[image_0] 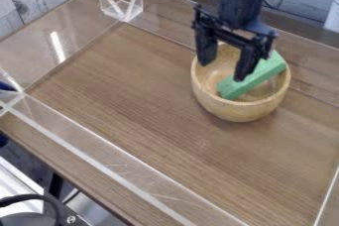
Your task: Remove the green block from inside the brown bowl and put it on the table
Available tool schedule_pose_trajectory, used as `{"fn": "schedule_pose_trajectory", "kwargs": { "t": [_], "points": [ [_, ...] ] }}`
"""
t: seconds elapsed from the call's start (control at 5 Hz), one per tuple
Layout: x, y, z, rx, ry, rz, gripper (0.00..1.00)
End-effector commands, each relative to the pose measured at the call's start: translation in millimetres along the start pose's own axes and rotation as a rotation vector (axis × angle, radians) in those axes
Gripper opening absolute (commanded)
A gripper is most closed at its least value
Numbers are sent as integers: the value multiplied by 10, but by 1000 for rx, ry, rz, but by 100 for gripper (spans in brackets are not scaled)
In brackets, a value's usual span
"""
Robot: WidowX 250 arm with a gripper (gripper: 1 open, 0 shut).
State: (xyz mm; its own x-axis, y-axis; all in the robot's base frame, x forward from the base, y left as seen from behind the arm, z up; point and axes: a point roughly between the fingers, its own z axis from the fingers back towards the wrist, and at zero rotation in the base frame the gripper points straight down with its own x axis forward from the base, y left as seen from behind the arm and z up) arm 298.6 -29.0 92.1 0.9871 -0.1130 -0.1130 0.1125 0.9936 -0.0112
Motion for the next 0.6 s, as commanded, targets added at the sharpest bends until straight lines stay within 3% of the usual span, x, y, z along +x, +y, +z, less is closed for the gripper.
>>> {"fn": "schedule_pose_trajectory", "kwargs": {
  "t": [0.0,0.4],
  "points": [
    [167,-83,126,10,-71,-36,100],
    [282,-214,84,27,-92,-123,100]
  ]
}}
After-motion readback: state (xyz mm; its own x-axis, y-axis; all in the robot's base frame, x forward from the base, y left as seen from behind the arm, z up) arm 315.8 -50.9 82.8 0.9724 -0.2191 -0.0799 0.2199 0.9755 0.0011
